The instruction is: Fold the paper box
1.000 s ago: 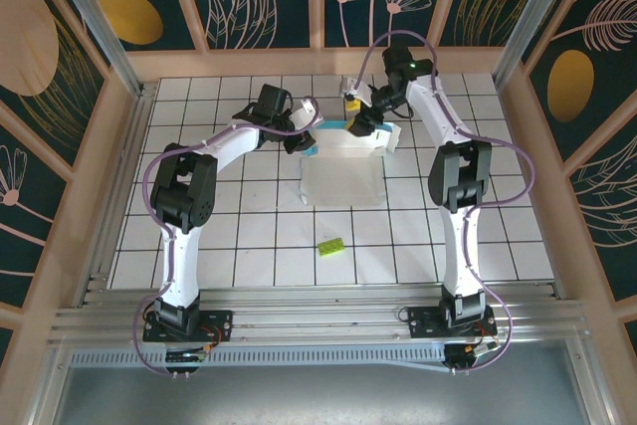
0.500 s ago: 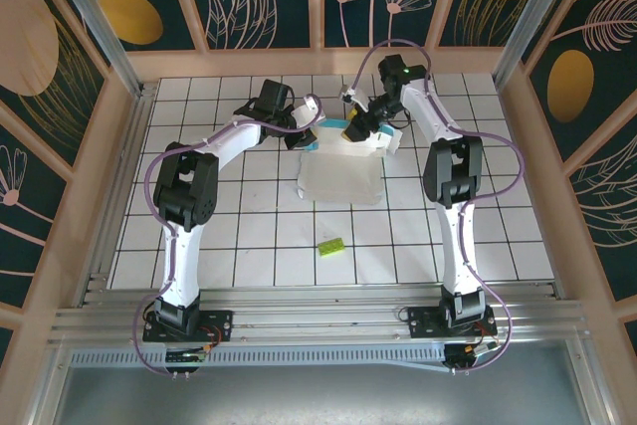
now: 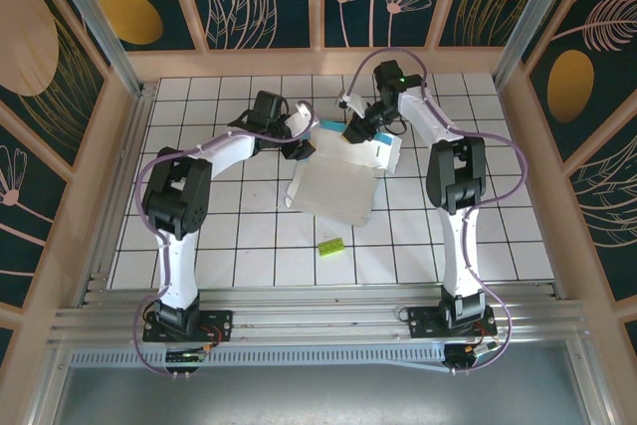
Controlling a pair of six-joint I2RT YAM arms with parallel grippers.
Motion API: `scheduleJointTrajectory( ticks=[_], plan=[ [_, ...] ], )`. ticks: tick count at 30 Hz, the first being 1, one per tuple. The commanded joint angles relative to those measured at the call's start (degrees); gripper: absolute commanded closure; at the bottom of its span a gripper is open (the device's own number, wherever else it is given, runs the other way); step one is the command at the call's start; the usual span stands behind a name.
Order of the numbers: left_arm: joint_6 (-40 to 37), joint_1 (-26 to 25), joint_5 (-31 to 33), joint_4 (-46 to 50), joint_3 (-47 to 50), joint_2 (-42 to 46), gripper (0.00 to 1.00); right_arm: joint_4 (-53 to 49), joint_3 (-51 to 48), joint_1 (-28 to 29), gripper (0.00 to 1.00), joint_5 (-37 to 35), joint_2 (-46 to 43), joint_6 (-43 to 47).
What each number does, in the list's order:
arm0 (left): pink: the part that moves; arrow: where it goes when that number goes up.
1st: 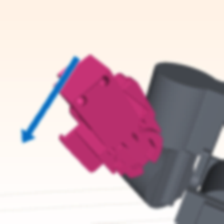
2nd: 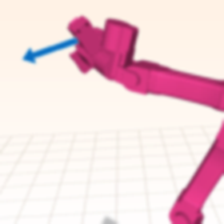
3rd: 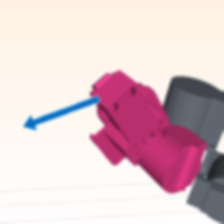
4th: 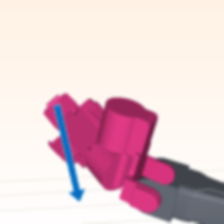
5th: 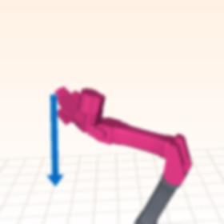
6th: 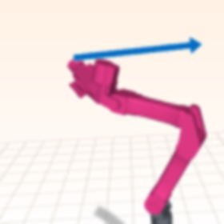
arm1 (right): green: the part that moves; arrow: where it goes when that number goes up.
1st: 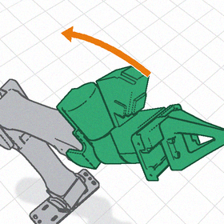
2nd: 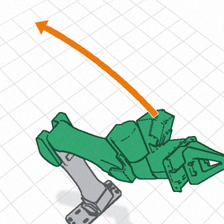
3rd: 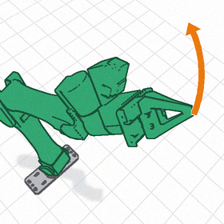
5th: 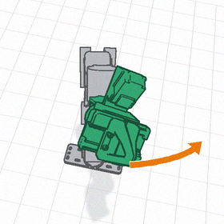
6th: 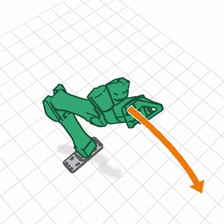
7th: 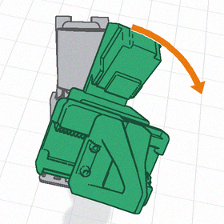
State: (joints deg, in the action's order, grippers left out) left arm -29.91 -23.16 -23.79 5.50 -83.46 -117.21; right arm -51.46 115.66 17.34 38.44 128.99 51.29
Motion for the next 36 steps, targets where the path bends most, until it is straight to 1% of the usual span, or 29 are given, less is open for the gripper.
scheduleJointTrajectory(
  ticks=[1, 3, 6, 10, 12, 13, 15, 16, 19, 22, 26, 30, 36],
  plan=[
    [9.9, -0.1, 3.6, -8.8, 4.9, 7.6, 0.39, 9.2, -6.3, 1.6, 0.77, -6.6, -7.3, -5.3],
    [15.0, 0.1, 6.4, -11.7, 8.8, 10.7, 0.39, 13.7, -11.6, 2.6, 0.76, -9.5, -10.6, -6.0],
    [19.5, 1.0, 7.1, -14.2, 13.4, 13.9, 0.39, 18.0, -16.3, 3.1, 0.75, -10.2, -14.2, -7.1],
    [23.3, 3.8, 4.2, -13.5, 14.6, 13.6, 0.4, 21.5, -19.2, 2.3, 0.75, -7.4, -16.1, -10.9],
    [23.5, 5.2, 1.2, -12.1, 14.1, 12.4, 0.41, 22.4, -20.4, 2.2, 0.75, -6.5, -16.2, -12.4],
    [22.6, 5.5, -0.5, -11.5, 13.8, 12.0, 0.41, 22.8, -21.0, 2.2, 0.75, -6.4, -16.2, -12.9],
    [18.5, 5.7, -5.7, -10.0, 13.5, 10.8, 0.41, 23.8, -22.2, 2.2, 0.75, -5.9, -16.3, -13.4],
    [16.6, 5.8, -7.3, -8.8, 12.9, 10.2, 0.41, 24.2, -22.8, 2.2, 0.75, -6.0, -16.2, -13.5],
    [10.7, 6.1, -8.9, -2.8, 9.1, 6.9, 0.41, 24.2, -23.3, 2.2, 0.75, -6.1, -16.0, -13.4],
    [5.6, 6.9, -9.9, 3.2, 3.5, 2.4, 0.45, 23.7, -23.3, 2.2, 0.75, -6.7, -15.9, -13.1],
    [-2.2, 7.1, -14.7, 11.7, -4.1, -3.2, 0.48, 23.2, -23.4, 2.2, 0.75, -7.9, -16.0, -12.7],
    [-4.4, 7.2, -16.8, 14.5, -9.1, -6.1, 0.5, 23.2, -23.7, 2.3, 0.75, -7.7, -16.2, -12.7],
    [-7.2, 7.2, -16.0, 21.5, -18.4, -11.3, 0.54, 23.1, -23.3, 2.4, 0.75, -6.9, -16.2, -12.6]
  ],
)
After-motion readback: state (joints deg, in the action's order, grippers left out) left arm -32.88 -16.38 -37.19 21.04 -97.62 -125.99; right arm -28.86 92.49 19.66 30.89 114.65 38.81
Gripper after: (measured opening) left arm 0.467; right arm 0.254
